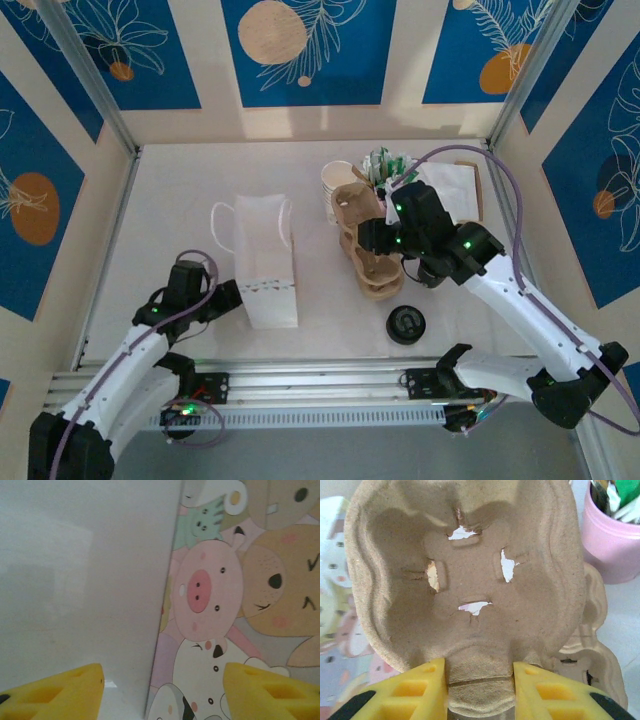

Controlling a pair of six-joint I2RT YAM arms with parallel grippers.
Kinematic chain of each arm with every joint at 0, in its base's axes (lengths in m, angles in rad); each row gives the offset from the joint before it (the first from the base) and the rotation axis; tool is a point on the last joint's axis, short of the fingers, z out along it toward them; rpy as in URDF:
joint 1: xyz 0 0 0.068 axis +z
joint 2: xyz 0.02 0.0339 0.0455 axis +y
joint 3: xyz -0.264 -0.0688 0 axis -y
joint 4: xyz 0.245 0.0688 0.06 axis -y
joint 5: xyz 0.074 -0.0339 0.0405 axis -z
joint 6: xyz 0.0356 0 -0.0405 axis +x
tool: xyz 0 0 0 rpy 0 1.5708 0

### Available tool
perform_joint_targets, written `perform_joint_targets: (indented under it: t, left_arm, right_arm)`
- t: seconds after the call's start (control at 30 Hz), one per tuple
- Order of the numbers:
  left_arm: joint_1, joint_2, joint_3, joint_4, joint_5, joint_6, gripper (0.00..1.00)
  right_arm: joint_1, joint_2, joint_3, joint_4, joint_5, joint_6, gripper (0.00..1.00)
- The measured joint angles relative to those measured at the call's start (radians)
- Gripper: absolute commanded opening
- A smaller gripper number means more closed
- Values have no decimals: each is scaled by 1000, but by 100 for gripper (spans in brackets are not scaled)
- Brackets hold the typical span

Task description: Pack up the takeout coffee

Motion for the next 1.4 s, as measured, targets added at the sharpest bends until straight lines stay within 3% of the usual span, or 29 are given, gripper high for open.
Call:
perform_joint_targets:
  t: [0.27,0.47,0.7,1.13,1.27,1.4]
  left_arm:
    - [-145,0,-68,114,-20,-68,71]
    - [-248,14,-132,209,-36,-134,73]
    - [-394,45,-153,354,-106,-196,70]
    - [-703,335,-116,593,-293,-269,70]
    - [-745,336,-79,606,-322,-261,72]
    - [-748,220,-77,542,-366,-233,73]
  right_arm:
    - [29,0,130,-23,9,-15,34]
    - [84,4,243,-23,86,-75,34]
    - [161,25,296,21,113,-167,34]
    - [383,17,281,248,128,-373,33]
    - [405,15,262,314,121,-414,33]
    - [405,31,246,358,109,-434,33]
